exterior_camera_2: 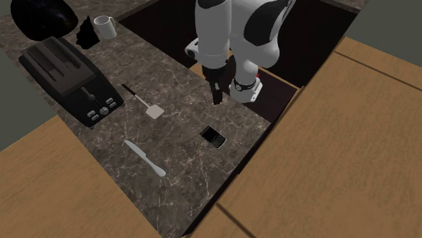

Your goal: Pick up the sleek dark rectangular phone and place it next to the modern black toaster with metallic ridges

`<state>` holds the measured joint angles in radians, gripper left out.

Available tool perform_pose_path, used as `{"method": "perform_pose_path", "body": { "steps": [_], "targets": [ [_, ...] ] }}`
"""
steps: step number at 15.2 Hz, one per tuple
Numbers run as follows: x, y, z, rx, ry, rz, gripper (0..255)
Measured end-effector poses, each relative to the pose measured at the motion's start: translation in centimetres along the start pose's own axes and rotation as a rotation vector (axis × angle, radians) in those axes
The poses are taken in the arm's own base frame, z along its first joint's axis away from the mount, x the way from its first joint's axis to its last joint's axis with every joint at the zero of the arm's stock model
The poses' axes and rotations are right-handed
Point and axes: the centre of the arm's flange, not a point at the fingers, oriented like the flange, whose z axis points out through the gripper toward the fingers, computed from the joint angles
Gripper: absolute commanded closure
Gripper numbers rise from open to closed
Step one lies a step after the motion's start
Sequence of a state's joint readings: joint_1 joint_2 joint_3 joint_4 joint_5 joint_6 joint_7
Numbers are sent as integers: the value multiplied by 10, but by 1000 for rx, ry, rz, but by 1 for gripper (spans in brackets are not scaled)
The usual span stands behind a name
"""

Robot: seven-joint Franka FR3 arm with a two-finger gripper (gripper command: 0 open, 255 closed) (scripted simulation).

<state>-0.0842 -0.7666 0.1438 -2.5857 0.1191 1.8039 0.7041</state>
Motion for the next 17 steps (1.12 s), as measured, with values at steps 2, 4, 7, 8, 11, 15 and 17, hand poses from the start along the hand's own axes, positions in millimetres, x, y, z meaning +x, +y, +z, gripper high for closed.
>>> {"method": "perform_pose_path", "body": {
  "steps": [2, 4, 7, 8, 11, 15, 17],
  "targets": [
    [-2, -12, 23, 12, 3, 122, 0],
    [-1, -30, 37, 24, 6, 242, 0],
    [6, -53, 71, 41, 10, 424, 0],
    [5, -57, 81, 47, 13, 485, 0],
    [14, -77, 111, 63, 18, 665, 0],
    [22, -85, 137, 73, 19, 727, 0],
    [24, -86, 148, 73, 19, 730, 0]
  ]
}}
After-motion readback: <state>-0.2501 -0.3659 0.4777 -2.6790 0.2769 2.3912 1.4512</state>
